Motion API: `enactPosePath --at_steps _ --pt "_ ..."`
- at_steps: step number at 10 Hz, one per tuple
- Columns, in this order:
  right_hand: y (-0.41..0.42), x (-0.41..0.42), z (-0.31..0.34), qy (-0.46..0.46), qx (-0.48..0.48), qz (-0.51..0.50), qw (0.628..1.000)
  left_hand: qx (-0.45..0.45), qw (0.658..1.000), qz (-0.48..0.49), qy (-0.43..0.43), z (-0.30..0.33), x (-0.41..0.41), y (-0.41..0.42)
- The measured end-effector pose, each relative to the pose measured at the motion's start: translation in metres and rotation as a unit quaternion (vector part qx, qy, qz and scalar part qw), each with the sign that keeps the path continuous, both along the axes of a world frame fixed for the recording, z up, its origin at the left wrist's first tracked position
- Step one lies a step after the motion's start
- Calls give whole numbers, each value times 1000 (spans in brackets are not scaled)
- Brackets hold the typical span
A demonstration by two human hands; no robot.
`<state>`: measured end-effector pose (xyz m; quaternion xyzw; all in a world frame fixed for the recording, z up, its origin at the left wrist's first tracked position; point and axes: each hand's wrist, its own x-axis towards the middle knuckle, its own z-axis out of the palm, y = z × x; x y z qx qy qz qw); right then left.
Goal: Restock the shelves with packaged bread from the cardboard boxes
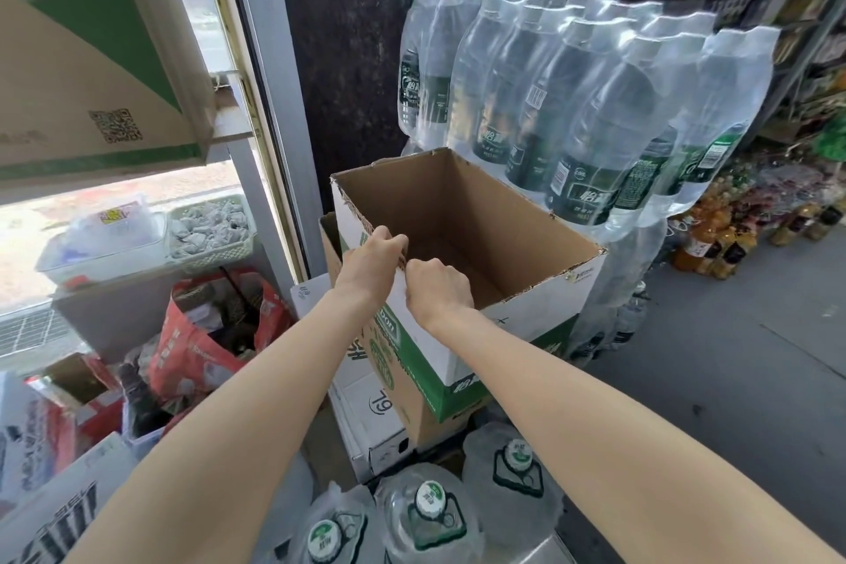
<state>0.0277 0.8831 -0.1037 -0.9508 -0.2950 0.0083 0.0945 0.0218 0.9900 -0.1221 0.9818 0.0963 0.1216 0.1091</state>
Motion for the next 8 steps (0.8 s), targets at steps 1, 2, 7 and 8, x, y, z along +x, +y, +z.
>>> enactPosePath --at_steps 1,2,7,8 --pt "-2 4 2 45 -11 -7 999 -4 1000 -2 18 1 -3 -2" --pt "-10 7 10 78 8 -16 997 9 1000 -1 21 2 -4 -4" --pt "-66 4 15 151 96 0 984 126 992 18 15 16 -12 -33" --pt "-71 3 17 161 123 5 979 116 993 19 31 21 -14 -42"
